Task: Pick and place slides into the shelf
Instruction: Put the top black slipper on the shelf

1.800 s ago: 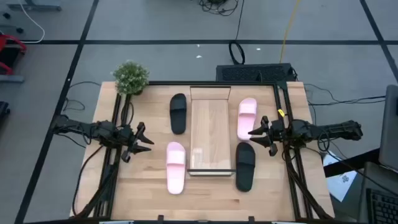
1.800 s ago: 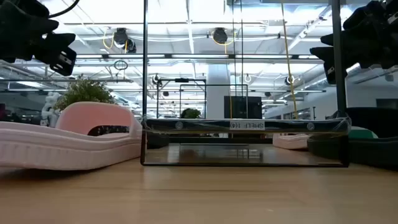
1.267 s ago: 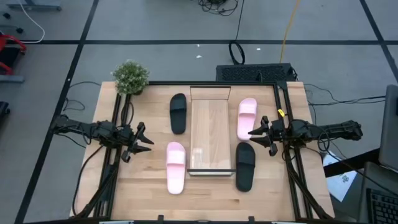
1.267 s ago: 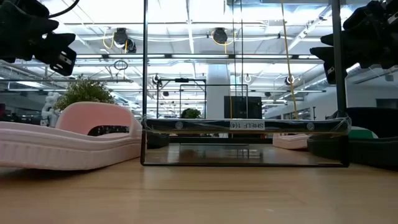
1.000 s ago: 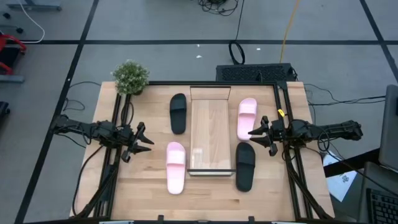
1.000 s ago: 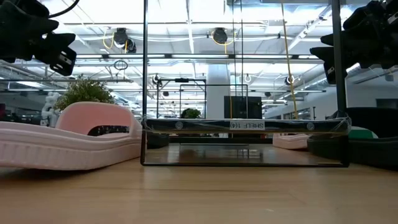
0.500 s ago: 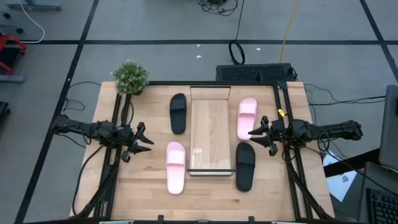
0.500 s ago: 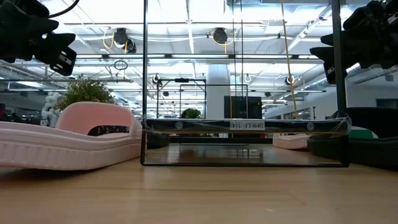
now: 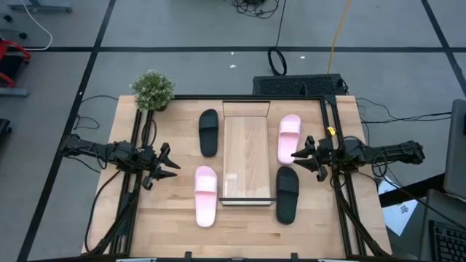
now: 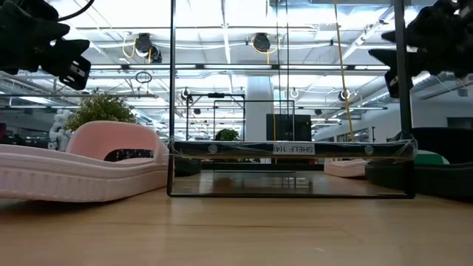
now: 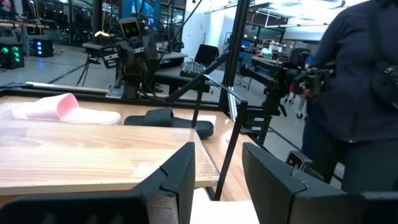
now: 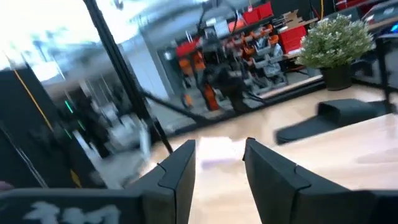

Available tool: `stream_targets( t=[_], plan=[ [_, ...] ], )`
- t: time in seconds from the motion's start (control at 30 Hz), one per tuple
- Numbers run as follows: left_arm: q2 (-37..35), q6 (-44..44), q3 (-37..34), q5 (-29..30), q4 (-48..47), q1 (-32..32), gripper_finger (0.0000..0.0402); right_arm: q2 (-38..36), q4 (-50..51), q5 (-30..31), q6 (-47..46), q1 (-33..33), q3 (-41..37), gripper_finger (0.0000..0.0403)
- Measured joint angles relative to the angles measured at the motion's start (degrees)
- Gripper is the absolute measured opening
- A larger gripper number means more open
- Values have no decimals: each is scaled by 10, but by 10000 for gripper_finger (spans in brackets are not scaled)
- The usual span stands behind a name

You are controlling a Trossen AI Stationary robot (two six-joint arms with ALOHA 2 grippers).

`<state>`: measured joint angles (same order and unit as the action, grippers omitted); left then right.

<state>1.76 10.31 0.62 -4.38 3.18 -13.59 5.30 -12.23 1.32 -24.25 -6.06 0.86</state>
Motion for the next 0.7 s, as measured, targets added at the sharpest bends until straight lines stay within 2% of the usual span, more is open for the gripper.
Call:
stream_targets(
  t=[0.17,0.3,0.4,0.53,0.7],
  plan=[
    [0,0,0,0,0,0,129,0,-115,2,-124,0,0,128],
    [0,0,0,0,0,0,129,0,-242,4,-153,0,0,128],
    [0,0,0,3,1,1,129,0,-334,24,-138,0,0,128],
    [0,-4,0,38,9,1,129,0,-417,104,-56,0,0,128],
    [0,10,0,112,87,1,129,0,-452,241,-32,0,0,128]
  ],
)
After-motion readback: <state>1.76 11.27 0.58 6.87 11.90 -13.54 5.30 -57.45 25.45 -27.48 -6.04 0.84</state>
